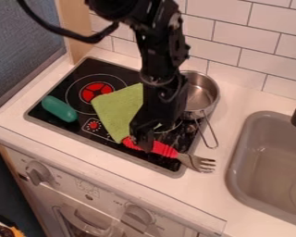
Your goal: Put the red fork on the green cloth
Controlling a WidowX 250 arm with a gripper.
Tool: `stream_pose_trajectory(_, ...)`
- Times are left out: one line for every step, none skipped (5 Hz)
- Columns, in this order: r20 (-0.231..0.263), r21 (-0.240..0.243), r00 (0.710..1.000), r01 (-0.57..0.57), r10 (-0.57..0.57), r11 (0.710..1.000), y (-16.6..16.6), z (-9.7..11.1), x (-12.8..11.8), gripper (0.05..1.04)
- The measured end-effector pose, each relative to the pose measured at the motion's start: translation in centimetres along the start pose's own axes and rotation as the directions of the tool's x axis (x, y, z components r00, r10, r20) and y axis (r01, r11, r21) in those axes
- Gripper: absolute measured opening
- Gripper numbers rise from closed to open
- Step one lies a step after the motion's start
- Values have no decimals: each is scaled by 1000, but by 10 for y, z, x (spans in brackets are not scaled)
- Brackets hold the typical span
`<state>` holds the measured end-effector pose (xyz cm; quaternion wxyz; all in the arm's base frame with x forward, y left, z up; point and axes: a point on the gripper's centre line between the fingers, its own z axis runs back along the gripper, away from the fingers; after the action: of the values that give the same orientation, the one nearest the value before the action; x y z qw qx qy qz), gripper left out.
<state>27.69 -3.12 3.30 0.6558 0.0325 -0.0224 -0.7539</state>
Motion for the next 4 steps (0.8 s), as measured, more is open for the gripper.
stream_pose_trajectory(5,-6,1000,-4,4,1000,-7,-8,3,1001)
stream_pose_trajectory(24,14,1000,12,-13,1000,-10,-22,6,977)
stream_pose_trajectory(8,11,999,42,-42,999,-9,-26,4,871)
stream_pose_trajectory(5,16,998,58,-58,998,-4,-26,4,576)
